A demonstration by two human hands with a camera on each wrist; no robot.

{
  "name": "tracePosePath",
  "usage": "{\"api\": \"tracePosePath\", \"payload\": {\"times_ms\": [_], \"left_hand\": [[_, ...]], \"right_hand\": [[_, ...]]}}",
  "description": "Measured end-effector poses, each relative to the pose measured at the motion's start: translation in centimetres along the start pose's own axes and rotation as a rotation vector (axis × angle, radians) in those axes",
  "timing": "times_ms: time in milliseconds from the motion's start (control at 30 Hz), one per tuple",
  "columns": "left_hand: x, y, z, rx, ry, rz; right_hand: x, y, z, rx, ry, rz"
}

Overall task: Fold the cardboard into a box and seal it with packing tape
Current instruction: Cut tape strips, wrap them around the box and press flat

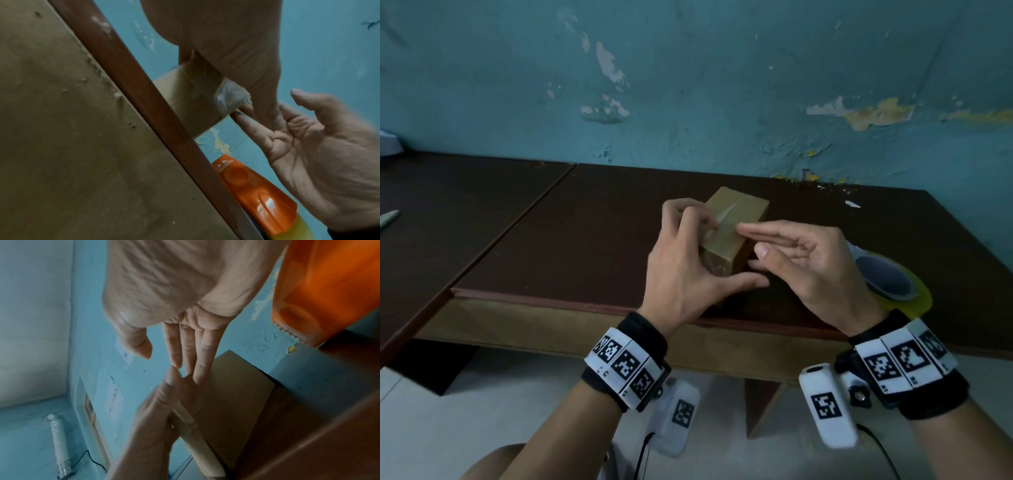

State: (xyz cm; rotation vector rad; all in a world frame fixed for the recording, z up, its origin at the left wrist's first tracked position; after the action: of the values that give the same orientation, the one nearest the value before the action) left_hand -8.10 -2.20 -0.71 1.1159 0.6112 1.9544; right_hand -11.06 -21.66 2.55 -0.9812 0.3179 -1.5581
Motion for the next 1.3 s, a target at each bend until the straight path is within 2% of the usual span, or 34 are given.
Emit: {"api": "tracePosePath", "payload": {"times_ms": [67, 167, 267, 367, 533, 633, 733, 900, 1000, 1100, 1167, 1233, 1300], "left_hand": [[-0.4, -0.2, 0.2, 0.028, 0.003, 0.06], [0.4, -0.9, 0.7, 0.068, -0.026, 0.007], [2.1, -1.5, 1.4, 0.028, -0.041, -0.077], [3.5, -2.5, 2.0, 0.031, 0.029, -0.145], [3.7, -2.5, 1.7, 0.137, 0.247, -0.068], [1.6, -1.0, 0.8, 0.208, 0.172, 0.069], [-1.0, 0.1, -0.2, 0.188, 0.076, 0.282], [-2.6, 0.1, 0.2, 0.164, -0.012, 0.241], [-2.1, 0.2, 0.7, 0.171, -0.144, 0.087], [-1.6, 0.2, 0.7, 0.197, -0.265, -0.106], [-1.4, 0.0, 0.7, 0.168, -0.256, -0.199], [-1.3, 0.0, 0.7, 0.121, -0.227, -0.201], [-1.4, 0.0, 0.7, 0.107, -0.242, -0.167]], "right_hand": [[0.3, -0.4, 0.3, -0.007, 0.035, 0.003], [1.2, -0.5, 0.6, 0.001, 0.135, -0.081], [2.1, 0.5, 0.5, -0.098, 0.124, -0.198], [2.1, 1.2, 0.1, -0.194, 0.044, -0.28], [2.2, 0.4, 0.4, -0.202, -0.015, -0.464], [3.5, -0.3, 0.8, -0.261, 0.03, -0.517], [5.6, -0.6, 0.9, -0.341, 0.138, -0.542], [8.4, -0.6, 0.1, -0.487, 0.192, -0.61], [9.1, -1.2, 0.0, -0.541, 0.071, -0.681], [8.9, -1.8, 0.0, -0.658, -0.199, -0.756], [8.6, -1.7, -0.2, -0.747, -0.366, -0.825], [8.4, -1.1, -0.5, -0.814, -0.524, -0.906], [8.0, -0.8, -0.7, -0.815, -0.595, -0.928]]}}
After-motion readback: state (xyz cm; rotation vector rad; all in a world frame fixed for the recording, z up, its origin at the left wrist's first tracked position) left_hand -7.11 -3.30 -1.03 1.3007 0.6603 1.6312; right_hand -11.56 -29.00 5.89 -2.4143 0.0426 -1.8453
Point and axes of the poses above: each hand's wrist, its own z-axis towards the middle knuckle, its own x-axis out of the back of the hand, y = z × x, the point moved 2 cm from there along z, towards the middle knuckle, and after that the axes turned 14 degrees about x, right-handed, at the moved point
